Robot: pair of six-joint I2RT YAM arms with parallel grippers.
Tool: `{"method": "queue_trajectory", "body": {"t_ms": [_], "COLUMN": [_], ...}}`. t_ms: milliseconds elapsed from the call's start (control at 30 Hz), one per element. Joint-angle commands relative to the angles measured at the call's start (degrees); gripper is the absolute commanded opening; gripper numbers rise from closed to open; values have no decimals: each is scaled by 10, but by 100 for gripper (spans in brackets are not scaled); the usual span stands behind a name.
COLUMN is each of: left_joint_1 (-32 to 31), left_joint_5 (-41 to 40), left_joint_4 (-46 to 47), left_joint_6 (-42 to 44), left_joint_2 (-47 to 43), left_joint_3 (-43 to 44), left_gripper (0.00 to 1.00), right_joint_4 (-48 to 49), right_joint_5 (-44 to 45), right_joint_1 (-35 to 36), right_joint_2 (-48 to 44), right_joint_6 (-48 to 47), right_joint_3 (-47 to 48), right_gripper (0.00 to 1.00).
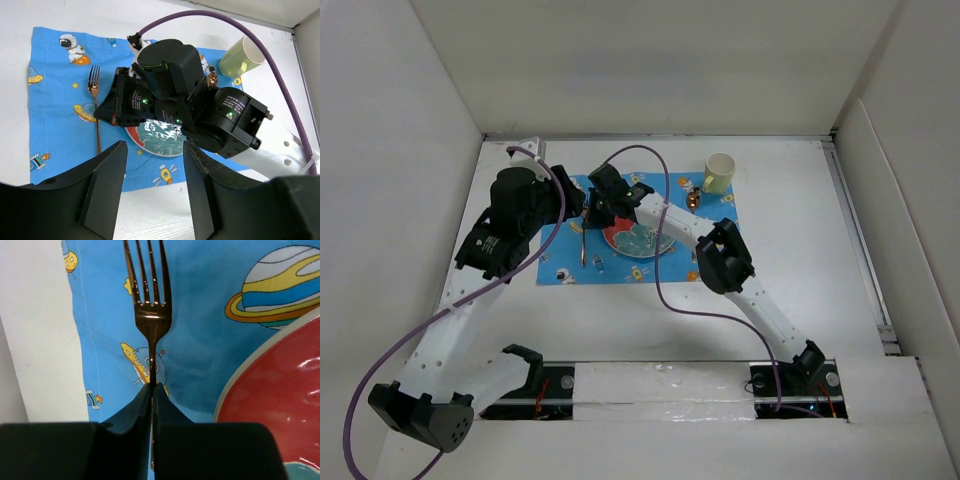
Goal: Set the dinner table for one person
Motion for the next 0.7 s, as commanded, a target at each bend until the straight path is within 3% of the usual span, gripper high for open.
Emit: {"method": "queue_trajectory", "body": {"t_ms": [0,133,333,433,533,633,667], "left_joint_1": [1,1,1,1,1,1,1], "left_joint_5": [-9,-7,-9,-21,-57,-96,-108], "left_joint_4": [19,25,29,27,17,7,3], "left_joint_6": [6,5,5,12,32,49,50], "left_joint_2": [4,7,12,19,31,46,50], "left_joint_3": [2,-6,-9,6,39,77,85], "left_gripper": [46,46,46,46,45,44,44], "right_joint_4": [11,20,40,60,78,96,104], "right_joint_5": [4,-1,-32,-60,-87,-113,-120], "right_joint_1": [0,0,-11,-16,-16,-28,-28], "right_joint_2": [2,-1,-13,-36,-84,-170,-199], "right_joint_6": [1,0,-7,-13,-34,-73,-86], "right_joint_3": [22,20,29,36,28,-28,-55], "right_gripper": [9,16,40,45,44,32,23]}}
